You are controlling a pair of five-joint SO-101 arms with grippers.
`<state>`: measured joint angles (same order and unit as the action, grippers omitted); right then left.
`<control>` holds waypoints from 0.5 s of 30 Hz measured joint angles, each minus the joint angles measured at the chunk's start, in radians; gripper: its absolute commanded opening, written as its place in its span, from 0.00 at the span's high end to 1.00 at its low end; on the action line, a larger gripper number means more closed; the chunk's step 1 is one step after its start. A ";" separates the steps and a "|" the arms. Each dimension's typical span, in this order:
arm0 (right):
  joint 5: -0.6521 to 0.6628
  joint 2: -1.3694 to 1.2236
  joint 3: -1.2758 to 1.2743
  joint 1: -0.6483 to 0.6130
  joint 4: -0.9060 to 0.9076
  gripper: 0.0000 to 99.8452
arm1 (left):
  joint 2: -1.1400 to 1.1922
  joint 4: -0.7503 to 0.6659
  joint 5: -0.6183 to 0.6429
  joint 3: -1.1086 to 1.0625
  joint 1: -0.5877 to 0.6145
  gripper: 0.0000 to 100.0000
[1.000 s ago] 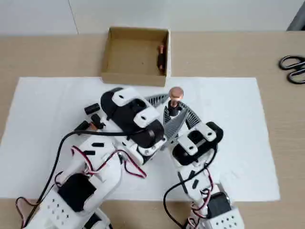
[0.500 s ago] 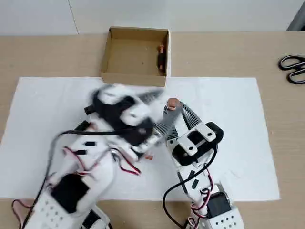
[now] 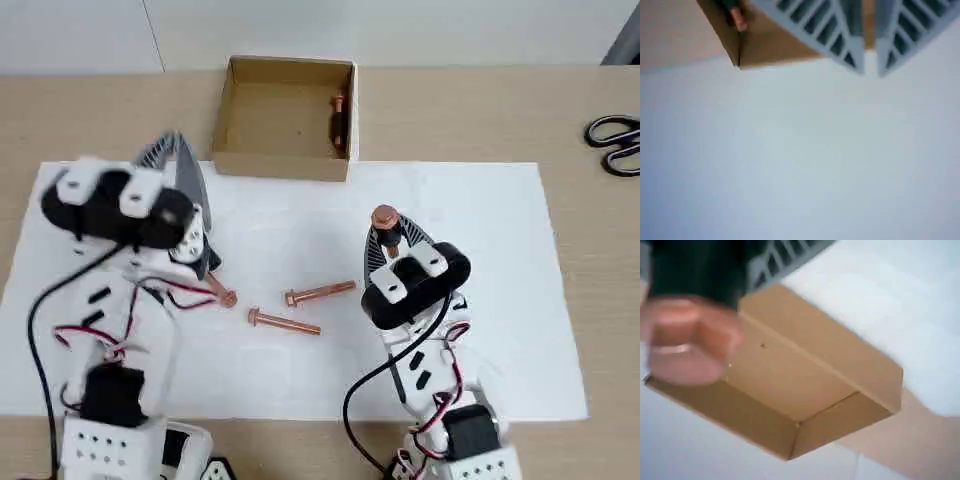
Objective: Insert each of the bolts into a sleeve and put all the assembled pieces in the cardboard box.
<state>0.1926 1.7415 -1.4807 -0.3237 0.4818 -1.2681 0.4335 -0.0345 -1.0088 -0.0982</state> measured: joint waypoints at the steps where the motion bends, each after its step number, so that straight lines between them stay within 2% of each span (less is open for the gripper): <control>1: -0.015 -0.025 0.041 0.003 0.037 1.00 | -0.041 -0.005 0.000 -0.048 0.000 1.00; 5: -0.080 -0.184 0.203 0.005 0.078 1.00 | -0.222 -0.041 -0.002 -0.219 0.000 1.00; 9: -0.110 -0.431 0.353 0.006 0.041 1.00 | -0.400 -0.043 -0.002 -0.365 0.014 1.00; 12: -0.114 -0.641 0.448 0.006 -0.069 1.00 | -0.519 -0.054 -0.002 -0.450 0.091 1.00; 15: -0.114 -0.856 0.563 0.006 -0.175 1.00 | -0.523 -0.078 -0.002 -0.474 0.198 1.00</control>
<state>0.0790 0.8853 -0.9175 -0.3176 0.3069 -1.7914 0.3552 -0.0361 -1.4830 0.0997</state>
